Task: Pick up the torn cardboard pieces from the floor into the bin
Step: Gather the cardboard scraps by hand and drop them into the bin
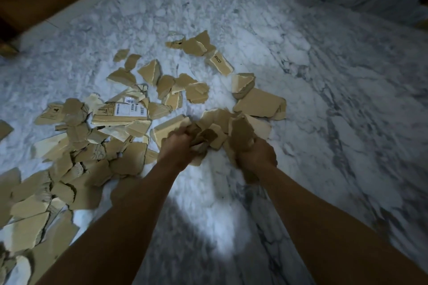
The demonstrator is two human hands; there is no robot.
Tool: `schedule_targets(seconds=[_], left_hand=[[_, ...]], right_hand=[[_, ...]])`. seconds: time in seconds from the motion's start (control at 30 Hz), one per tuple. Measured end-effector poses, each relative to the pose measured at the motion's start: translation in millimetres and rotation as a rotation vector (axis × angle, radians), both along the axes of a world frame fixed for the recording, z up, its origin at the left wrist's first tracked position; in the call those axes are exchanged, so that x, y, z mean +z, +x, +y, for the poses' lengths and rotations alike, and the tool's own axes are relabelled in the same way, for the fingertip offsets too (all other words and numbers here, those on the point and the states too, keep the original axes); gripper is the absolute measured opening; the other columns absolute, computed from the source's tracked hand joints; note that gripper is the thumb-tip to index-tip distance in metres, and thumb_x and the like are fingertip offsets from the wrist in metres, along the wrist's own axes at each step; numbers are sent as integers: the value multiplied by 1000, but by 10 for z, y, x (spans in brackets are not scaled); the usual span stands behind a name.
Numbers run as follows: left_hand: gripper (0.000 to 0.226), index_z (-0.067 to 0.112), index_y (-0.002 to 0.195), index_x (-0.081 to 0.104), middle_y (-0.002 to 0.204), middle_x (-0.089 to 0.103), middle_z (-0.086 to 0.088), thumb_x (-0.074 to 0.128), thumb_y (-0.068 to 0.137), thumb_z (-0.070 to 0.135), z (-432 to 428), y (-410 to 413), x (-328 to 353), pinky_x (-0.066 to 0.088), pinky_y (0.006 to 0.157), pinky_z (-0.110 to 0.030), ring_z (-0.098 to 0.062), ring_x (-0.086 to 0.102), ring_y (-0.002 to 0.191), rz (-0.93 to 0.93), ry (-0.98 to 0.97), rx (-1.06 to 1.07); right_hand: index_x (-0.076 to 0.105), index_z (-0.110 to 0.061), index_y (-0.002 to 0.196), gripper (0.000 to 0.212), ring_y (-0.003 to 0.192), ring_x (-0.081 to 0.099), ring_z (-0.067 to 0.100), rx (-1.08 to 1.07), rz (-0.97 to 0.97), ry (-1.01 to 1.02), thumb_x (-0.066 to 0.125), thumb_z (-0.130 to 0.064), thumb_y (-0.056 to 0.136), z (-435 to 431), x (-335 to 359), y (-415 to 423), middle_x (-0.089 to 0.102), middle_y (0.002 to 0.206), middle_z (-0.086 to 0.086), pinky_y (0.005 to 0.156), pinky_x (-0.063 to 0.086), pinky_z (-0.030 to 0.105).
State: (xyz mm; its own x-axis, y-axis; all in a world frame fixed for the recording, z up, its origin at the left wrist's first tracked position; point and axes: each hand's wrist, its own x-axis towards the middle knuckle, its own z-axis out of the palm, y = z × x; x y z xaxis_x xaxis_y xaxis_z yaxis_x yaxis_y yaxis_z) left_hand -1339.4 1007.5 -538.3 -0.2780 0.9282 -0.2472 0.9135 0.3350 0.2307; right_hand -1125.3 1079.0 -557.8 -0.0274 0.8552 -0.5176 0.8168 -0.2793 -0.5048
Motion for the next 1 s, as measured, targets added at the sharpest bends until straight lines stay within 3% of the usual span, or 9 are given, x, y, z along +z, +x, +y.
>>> schedule_targets(seconds=[0.13, 0.23, 0.4, 0.5, 0.63, 0.7, 0.8, 0.9, 1.0], left_hand=[[40, 19, 119, 64, 122, 51, -13, 67, 81, 33, -119, 63, 12, 55, 77, -42, -37, 60, 98, 32, 66, 37], [40, 19, 121, 64, 117, 48, -14, 66, 84, 32, -128, 32, 52, 51, 75, -37, -35, 57, 96, -32, 54, 70], [51, 24, 119, 60, 101, 70, -12, 58, 80, 58, -155, -91, 300, 45, 69, -32, -36, 66, 94, -190, -34, 137], [46, 20, 115, 60, 102, 70, -11, 69, 78, 46, -130, -180, 604, 47, 73, -32, -34, 65, 96, -229, -20, 197], [40, 13, 113, 61, 97, 64, -7, 74, 81, 34, 20, -189, 1071, 39, 57, -23, -22, 58, 83, -366, 30, 270], [41, 11, 117, 60, 102, 65, -6, 72, 85, 34, 158, -145, 1275, 44, 66, -26, -23, 60, 88, -430, 63, 262], [41, 15, 121, 62, 110, 70, -8, 71, 86, 36, 438, 57, 1643, 57, 81, -40, -24, 67, 94, -681, 105, 260], [23, 20, 108, 68, 100, 74, -7, 69, 89, 32, 731, 485, 2104, 60, 76, -44, -24, 71, 89, -1023, 81, 193], [19, 19, 92, 74, 93, 75, -11, 56, 95, 25, 981, 978, 2533, 58, 78, -46, -30, 71, 90, -1116, 119, 74]], right_hand=[[58, -25, 116, 45, 101, 63, 29, 36, 78, 34, 71, -41, 76, -172, 109, 77, 66, 110, 4, 82, 51, 35], [49, -22, 126, 71, 98, 62, 30, 155, 251, -42, 69, -49, 64, -163, 243, 250, 63, 110, 6, 83, 52, 39], [60, -5, 129, 77, 117, 58, 30, 453, 203, -211, 40, -58, 76, -118, 474, 403, 61, 131, 17, 86, 32, 14], [65, -13, 120, 44, 100, 62, 24, 369, 154, -209, 71, -39, 85, -77, 764, 420, 66, 126, 13, 83, 43, 25], [71, -19, 112, 37, 102, 65, 22, 300, 300, -89, 78, -39, 81, -24, 1215, 352, 71, 114, 5, 84, 49, 30], [73, -25, 103, 37, 97, 69, 19, 167, 482, -48, 86, -41, 72, 31, 1467, 341, 74, 107, 0, 87, 58, 44], [70, -19, 113, 48, 99, 71, 20, -17, 724, -70, 89, -32, 71, 151, 1913, 398, 74, 111, 1, 83, 60, 41], [69, -18, 119, 58, 96, 73, 21, -140, 871, -53, 89, -40, 69, 261, 2279, 489, 76, 108, 1, 80, 61, 40], [64, -18, 126, 63, 104, 71, 27, -279, 998, 27, 86, -43, 73, 314, 2543, 692, 74, 114, 5, 90, 57, 51]])
